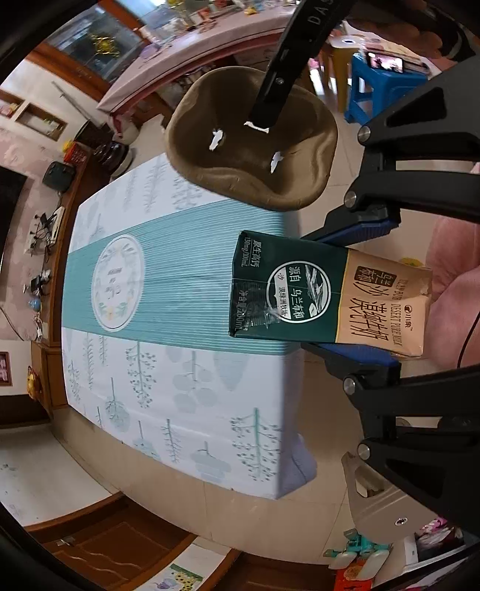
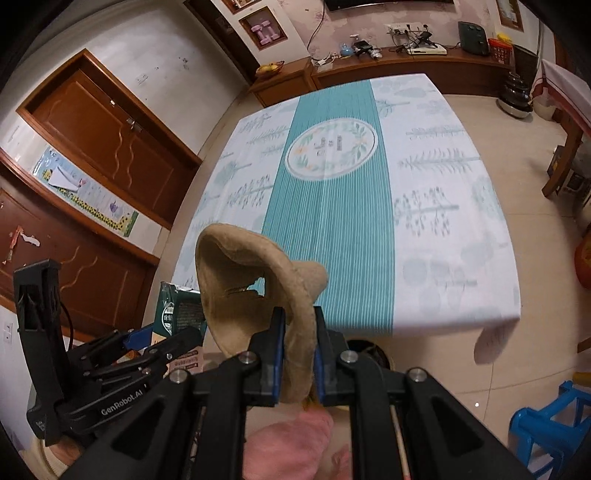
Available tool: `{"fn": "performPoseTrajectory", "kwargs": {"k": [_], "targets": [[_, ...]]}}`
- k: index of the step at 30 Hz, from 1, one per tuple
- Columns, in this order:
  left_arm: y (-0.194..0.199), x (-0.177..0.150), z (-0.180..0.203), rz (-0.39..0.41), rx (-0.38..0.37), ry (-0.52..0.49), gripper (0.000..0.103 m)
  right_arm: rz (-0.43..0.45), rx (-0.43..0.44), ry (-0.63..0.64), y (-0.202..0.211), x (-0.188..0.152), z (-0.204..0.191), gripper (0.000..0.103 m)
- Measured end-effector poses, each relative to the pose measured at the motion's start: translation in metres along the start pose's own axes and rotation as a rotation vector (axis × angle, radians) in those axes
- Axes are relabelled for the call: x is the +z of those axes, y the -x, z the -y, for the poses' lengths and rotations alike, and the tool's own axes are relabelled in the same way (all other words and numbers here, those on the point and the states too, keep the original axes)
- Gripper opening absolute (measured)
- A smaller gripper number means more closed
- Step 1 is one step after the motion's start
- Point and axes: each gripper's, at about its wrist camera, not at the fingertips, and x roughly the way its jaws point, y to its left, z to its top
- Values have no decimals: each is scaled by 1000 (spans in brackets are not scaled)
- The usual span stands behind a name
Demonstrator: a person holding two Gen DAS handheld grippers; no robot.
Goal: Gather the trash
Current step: 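Carry the milk carton and pulp cup holder with both tools over the black bin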
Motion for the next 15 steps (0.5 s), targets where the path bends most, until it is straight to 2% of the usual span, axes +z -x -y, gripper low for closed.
{"fn": "performPoseTrajectory", "kwargs": {"k": [8, 15], "targets": [[-20, -41, -17, -72, -39, -20, 45, -82, -40, -20, -31, -39, -11, 13], [-81, -74, -36, -145, -58, -39, 45, -112, -122, -43, -88, -86, -1, 13]]}}
